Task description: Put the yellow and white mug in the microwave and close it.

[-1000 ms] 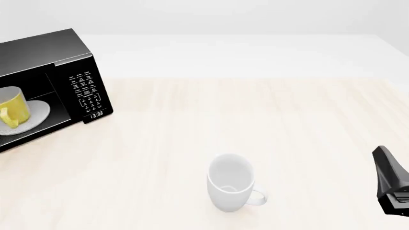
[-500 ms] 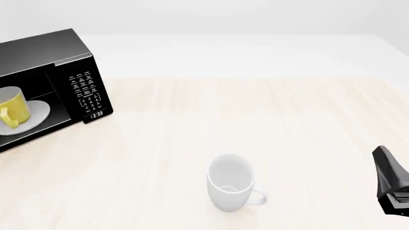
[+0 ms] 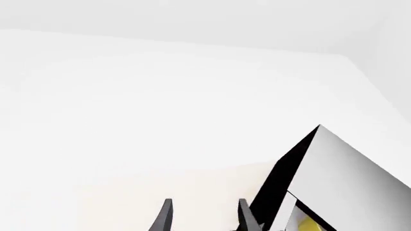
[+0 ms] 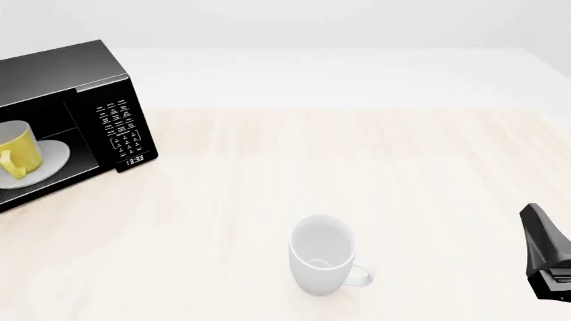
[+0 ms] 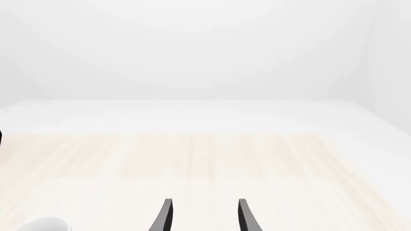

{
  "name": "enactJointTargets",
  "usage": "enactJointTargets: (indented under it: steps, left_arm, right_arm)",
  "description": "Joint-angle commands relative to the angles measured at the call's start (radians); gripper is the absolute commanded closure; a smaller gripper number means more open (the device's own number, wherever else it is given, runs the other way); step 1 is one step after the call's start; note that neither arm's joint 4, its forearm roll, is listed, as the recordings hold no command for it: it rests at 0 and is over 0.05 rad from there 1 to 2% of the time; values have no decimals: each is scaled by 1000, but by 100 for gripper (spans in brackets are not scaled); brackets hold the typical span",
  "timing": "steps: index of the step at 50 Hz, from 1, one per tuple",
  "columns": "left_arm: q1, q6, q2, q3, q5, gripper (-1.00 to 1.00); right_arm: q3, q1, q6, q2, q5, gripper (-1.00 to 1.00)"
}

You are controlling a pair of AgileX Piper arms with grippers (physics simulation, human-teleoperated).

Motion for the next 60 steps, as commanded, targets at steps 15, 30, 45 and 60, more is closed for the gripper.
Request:
enactJointTargets:
  steps: [15, 30, 45, 60]
  left_arm:
    - [175, 162, 157, 108, -210, -100]
    - [167, 261, 193, 186, -283, -100]
    - [172, 320, 287, 219, -359, -100]
    - [19, 333, 303, 270, -373, -100]
  right_arm:
    - [0, 0, 0, 0, 0, -100]
    - [0, 0, 0, 0, 0, -100]
    - [0, 0, 0, 0, 0, -100]
    - [0, 0, 0, 0, 0, -100]
